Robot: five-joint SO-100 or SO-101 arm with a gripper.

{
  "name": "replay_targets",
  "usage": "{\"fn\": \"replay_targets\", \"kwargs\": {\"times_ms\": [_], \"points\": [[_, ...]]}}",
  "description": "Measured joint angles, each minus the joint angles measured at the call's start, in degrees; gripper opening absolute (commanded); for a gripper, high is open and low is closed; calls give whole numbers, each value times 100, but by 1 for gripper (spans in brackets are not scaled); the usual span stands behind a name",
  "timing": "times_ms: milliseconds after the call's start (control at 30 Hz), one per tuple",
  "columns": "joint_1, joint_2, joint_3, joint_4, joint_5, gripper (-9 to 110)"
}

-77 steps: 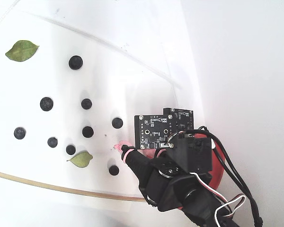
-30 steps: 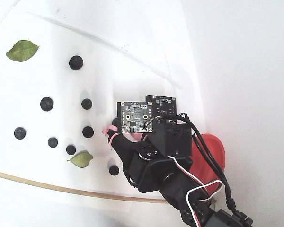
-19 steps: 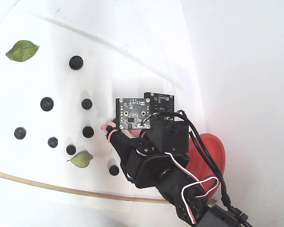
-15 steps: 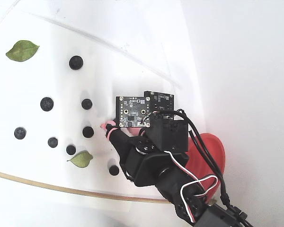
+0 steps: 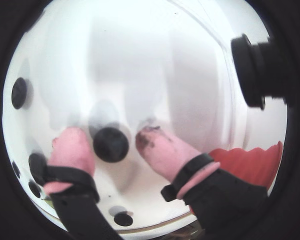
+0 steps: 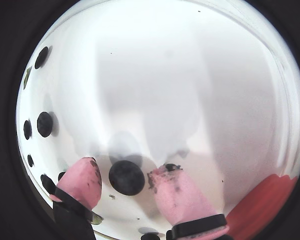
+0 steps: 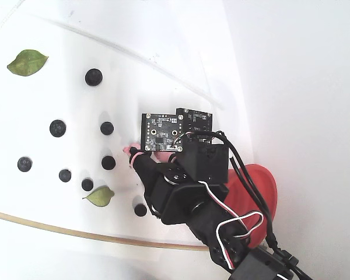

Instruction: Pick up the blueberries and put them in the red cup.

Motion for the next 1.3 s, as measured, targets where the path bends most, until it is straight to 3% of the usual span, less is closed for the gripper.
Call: {"fn": "replay_targets", "kwargs": {"times_ms": [533, 1300], "points": [[-35, -202, -141, 0, 281, 12], [-114, 132, 88, 211, 448, 11]]}}
